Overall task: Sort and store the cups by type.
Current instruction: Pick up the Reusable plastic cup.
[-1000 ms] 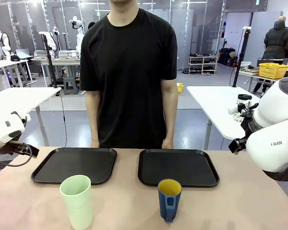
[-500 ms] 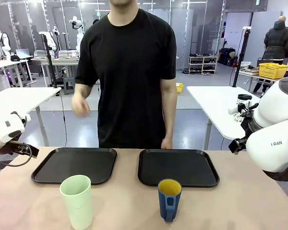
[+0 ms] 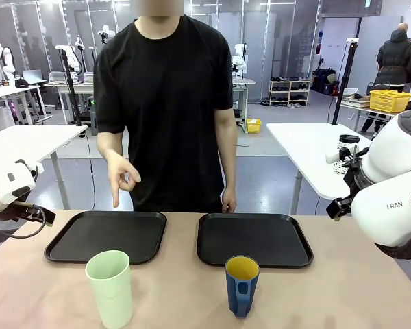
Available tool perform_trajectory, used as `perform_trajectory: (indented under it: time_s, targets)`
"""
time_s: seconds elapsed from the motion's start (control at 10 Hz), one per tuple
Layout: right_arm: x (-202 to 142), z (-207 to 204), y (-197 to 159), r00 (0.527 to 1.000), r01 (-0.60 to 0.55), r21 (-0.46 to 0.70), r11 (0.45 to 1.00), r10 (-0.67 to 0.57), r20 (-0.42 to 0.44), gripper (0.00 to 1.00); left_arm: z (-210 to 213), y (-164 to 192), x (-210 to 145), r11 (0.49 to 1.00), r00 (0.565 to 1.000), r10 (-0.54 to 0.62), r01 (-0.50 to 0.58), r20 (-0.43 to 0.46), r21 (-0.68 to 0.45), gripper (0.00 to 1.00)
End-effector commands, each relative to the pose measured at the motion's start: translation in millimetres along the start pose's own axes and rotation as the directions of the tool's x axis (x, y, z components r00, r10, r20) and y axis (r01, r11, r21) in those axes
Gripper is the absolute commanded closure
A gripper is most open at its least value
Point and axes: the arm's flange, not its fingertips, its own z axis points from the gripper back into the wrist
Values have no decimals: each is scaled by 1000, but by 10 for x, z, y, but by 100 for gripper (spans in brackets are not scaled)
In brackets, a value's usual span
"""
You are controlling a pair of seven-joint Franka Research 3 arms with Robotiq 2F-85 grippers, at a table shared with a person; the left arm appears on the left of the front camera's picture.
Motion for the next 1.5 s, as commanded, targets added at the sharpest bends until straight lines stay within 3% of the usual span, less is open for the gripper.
perform_trajectory:
  time_s: [0.0,0.8,0.9,1.1,1.2,1.4]
  targets:
    - [-20,-12,-16,1000,0,-3,1000,0,-2,0,-4,12,-6,1000,1000,-7,7,-1,3,0]
    - [-20,-12,-16,1000,0,-3,1000,0,-2,0,0,1,0,1000,1000,0,0,0,0,0]
    - [-20,-12,-16,1000,0,-3,1000,0,-2,0,39,41,-36,997,997,-81,81,-3,-10,0]
    - [-20,-12,-16,1000,0,-3,1000,0,-2,0,105,200,-172,949,949,-314,315,-17,11,0]
    - [-20,-12,-16,1000,0,-3,1000,0,-2,0,134,246,-224,914,914,-405,405,17,-34,0]
    - [-20,-12,-16,1000,0,-3,1000,0,-2,0,214,390,-423,805,809,-587,584,-3,-101,0]
